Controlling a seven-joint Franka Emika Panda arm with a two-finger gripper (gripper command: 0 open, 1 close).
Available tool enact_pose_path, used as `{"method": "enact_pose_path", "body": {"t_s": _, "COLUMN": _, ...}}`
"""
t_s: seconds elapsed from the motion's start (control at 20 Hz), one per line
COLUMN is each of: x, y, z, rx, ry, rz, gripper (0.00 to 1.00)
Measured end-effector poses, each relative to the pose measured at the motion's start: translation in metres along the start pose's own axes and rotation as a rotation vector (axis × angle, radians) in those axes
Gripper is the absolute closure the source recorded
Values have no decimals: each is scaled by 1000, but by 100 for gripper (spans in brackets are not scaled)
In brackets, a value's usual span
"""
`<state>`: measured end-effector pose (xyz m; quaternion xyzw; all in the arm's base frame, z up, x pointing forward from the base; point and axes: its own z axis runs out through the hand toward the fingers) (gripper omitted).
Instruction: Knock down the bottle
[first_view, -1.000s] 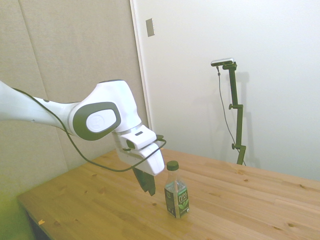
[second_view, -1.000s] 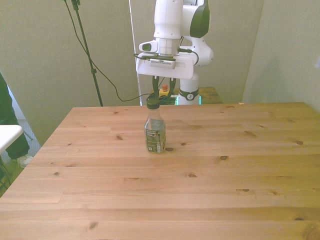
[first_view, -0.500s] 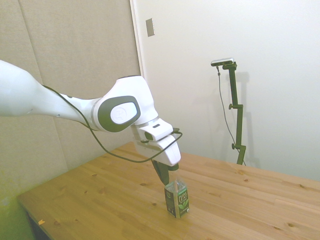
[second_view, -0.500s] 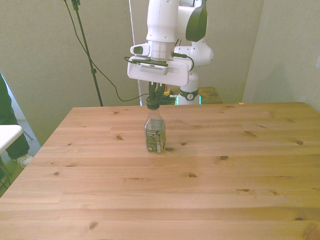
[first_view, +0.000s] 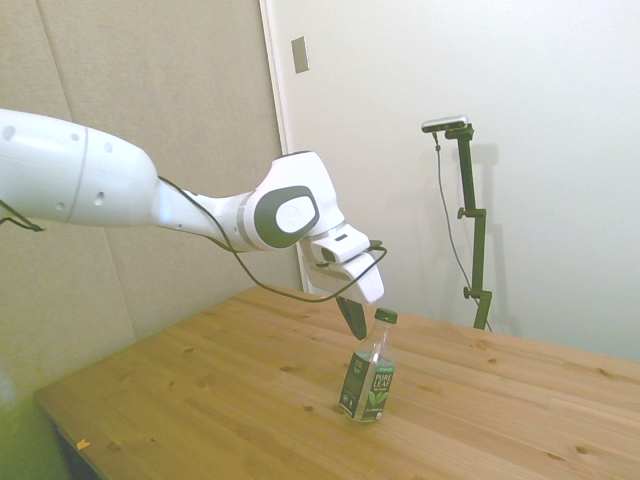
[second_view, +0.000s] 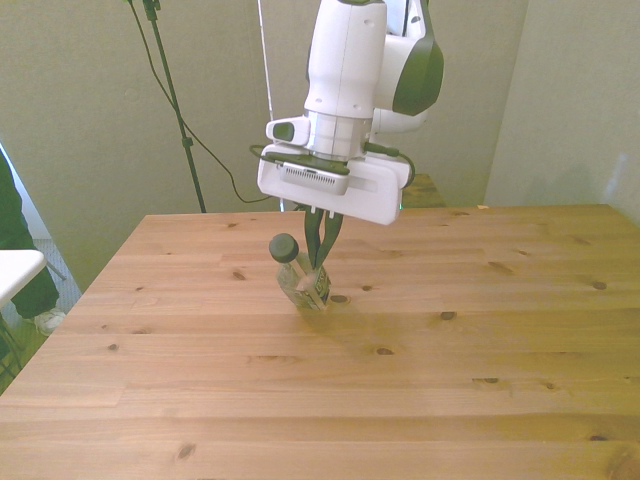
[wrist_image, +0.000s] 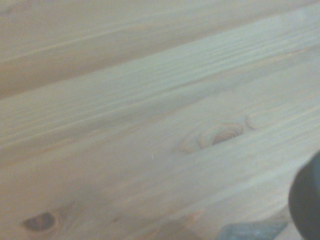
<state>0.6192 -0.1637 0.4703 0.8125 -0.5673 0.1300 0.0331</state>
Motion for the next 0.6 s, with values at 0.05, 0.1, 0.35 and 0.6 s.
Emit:
{"method": "enact_pose_path", "body": {"t_s": 0.05, "x": 7, "y": -5, "z": 5, "rx": -1, "ry": 8, "rz": 13, "gripper": 100}}
{"method": "enact_pose_path", "body": {"t_s": 0.1, "x": 15, "y": -8, "z": 9, "rx": -4, "ry": 15, "rz": 24, "gripper": 100}}
{"method": "enact_pose_path", "body": {"t_s": 0.35, "x": 40, "y": -9, "z": 22, "rx": -15, "ry": 36, "rz": 58, "gripper": 100}}
{"method": "enact_pose_path", "body": {"t_s": 0.6, "x": 53, "y": -9, "z": 32, "rx": 13, "ry": 55, "rz": 87, "gripper": 100}}
